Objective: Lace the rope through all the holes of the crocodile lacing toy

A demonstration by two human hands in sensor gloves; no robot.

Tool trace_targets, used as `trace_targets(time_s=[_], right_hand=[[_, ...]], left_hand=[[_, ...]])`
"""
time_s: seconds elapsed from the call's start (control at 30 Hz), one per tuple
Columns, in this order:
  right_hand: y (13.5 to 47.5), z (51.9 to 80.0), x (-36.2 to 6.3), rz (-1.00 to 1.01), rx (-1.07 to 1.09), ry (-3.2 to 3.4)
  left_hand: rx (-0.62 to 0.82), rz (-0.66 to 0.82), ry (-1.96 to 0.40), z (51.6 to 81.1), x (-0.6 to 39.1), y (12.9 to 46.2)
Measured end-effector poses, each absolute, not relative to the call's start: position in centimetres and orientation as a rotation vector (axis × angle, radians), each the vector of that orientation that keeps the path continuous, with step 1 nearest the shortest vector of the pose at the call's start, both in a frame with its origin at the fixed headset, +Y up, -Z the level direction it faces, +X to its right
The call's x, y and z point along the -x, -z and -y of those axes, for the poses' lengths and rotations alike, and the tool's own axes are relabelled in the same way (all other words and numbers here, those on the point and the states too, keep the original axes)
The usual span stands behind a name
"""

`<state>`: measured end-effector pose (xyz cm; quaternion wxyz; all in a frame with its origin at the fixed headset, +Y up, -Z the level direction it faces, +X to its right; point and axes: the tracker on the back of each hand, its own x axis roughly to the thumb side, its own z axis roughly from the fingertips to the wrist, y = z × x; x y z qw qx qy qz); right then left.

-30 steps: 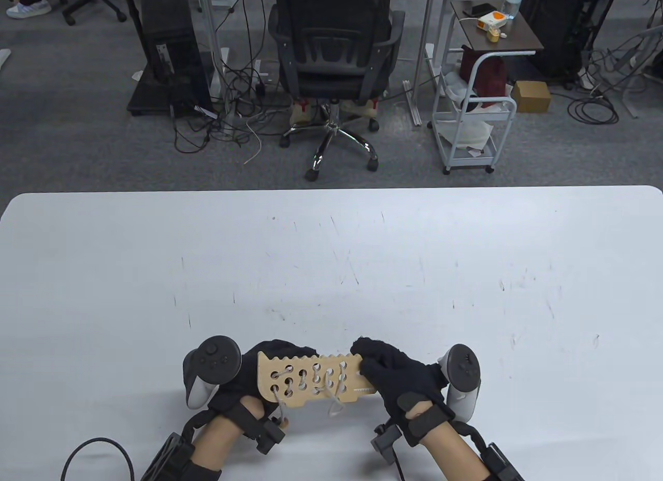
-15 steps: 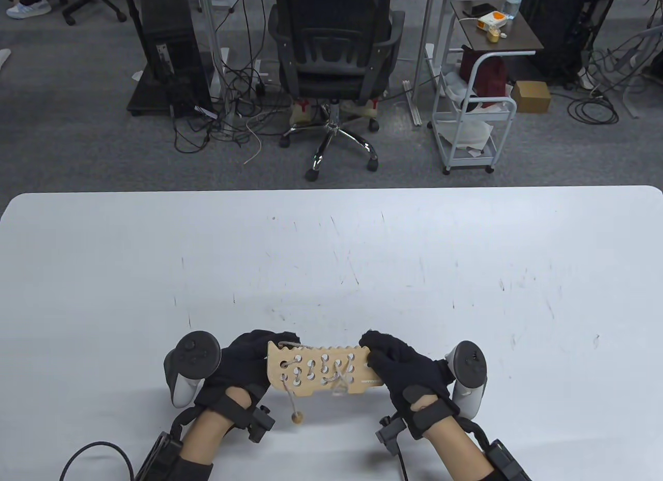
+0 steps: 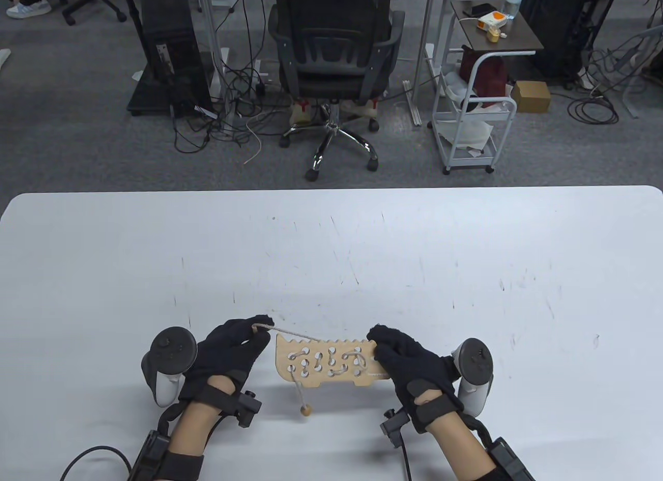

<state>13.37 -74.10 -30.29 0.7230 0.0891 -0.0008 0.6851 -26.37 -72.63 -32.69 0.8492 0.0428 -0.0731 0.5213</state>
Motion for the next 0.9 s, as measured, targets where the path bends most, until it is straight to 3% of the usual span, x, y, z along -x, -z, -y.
trace_targets(time_s=[0.6, 0.9], right_hand=[[31.4, 74.9, -15.1, 0.029, -0.116, -1.532], [31.5, 75.1, -15.3, 0.03, -0.11, -1.54]], left_hand=[[-0.171, -0.006, -1.23, 72.8, 30.8, 33.2], [-0.188, 0.008, -1.195, 72.5, 30.3, 32.9]])
